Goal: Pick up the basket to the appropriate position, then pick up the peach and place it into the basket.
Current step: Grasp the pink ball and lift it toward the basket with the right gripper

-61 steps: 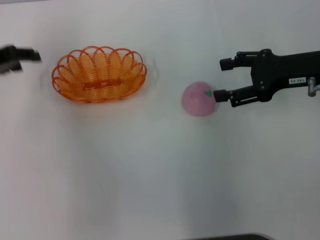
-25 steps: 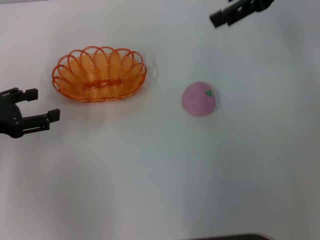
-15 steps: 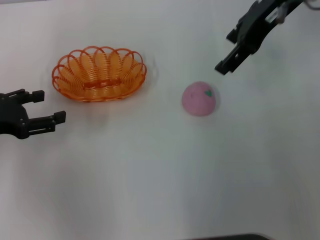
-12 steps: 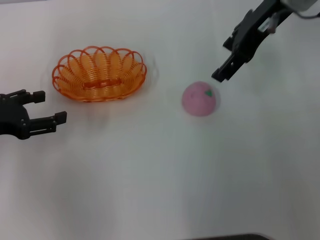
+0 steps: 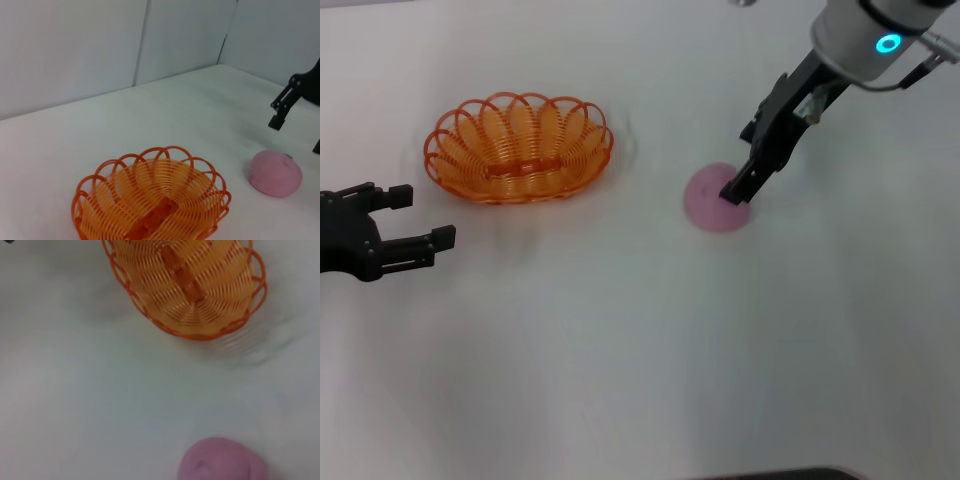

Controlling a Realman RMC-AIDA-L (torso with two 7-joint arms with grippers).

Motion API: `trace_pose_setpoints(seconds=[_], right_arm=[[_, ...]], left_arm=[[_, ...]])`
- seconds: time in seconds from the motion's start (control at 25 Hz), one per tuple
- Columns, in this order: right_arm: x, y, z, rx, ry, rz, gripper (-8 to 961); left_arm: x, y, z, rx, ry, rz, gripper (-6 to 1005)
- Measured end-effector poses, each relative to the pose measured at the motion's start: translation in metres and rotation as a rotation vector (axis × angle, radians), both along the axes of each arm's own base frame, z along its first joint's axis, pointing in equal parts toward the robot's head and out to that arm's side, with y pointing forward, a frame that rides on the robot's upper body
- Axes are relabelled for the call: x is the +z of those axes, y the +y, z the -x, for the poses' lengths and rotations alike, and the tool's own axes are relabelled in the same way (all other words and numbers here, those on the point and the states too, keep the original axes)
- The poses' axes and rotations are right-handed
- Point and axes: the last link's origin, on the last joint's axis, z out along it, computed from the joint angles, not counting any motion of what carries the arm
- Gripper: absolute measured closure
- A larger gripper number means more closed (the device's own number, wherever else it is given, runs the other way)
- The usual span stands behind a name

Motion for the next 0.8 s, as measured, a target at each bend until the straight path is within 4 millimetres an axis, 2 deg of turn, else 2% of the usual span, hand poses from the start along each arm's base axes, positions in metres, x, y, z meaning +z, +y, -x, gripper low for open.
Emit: trace_pose_setpoints(seconds=[0.52,0.8], right_arm=[[-0.032,-0.002,-0.015,-0.004,0.014,0.0,25],[-0.032,-0.004,-0.016,-0.008,0.034,0.009,232]], left_arm=[[-0.005,0.0,-0.001,-0.004,0.007,0.021,156],[-0.005,0.0,-0.003,-0.01,0.002,0.029,156]])
